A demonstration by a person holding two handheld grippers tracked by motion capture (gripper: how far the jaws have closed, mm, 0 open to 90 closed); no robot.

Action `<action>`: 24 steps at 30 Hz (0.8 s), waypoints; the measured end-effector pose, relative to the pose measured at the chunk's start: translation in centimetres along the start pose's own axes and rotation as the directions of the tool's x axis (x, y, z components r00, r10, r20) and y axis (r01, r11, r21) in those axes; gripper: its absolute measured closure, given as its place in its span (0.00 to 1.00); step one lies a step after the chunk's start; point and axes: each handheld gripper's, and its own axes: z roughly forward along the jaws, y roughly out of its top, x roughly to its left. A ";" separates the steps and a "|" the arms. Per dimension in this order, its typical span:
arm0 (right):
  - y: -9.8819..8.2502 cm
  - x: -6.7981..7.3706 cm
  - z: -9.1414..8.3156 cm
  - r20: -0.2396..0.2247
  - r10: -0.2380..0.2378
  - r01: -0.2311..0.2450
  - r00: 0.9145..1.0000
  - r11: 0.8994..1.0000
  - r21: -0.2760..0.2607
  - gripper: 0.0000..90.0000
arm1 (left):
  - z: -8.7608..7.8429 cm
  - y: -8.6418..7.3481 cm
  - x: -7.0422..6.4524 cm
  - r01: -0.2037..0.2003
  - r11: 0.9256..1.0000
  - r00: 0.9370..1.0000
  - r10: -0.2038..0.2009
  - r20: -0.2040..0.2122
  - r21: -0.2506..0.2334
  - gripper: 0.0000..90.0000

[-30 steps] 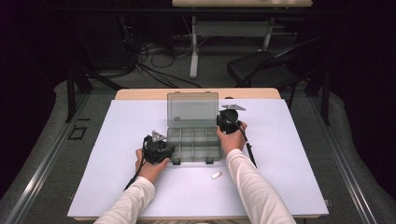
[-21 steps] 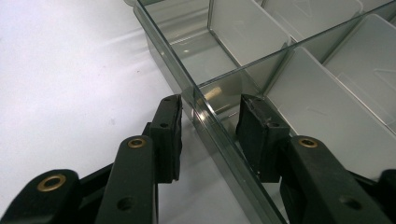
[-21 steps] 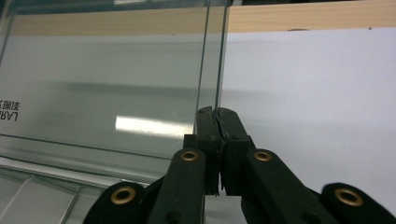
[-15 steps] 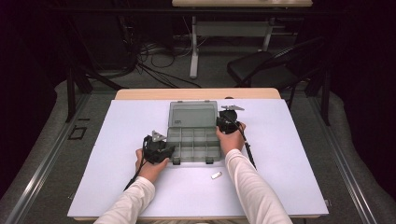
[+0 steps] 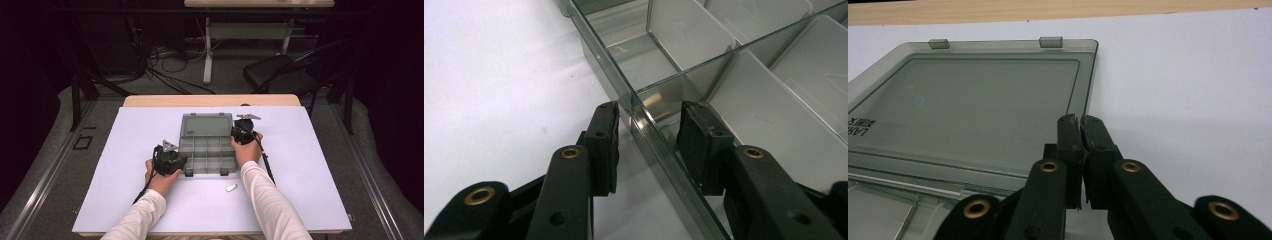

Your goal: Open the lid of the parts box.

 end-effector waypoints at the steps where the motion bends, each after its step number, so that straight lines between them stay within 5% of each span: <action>1: 0.0 0.0 0.0 -0.003 -0.003 0.003 1.000 1.000 0.004 0.93 | 0.0 0.0 0.0 0.002 1.000 1.000 -0.002 -0.003 -0.003 0.67; 17: -2.3 -1.5 -6.4 -0.136 -0.077 0.060 0.988 0.991 -0.121 0.72 | 0.0 0.0 -0.1 0.007 1.000 1.000 -0.007 -0.005 -0.002 0.67; 24: -3.7 -1.8 -9.0 -0.190 -0.129 0.110 0.973 0.988 -0.104 0.60 | 0.0 -0.1 -0.1 0.013 1.000 1.000 -0.013 -0.005 -0.002 0.68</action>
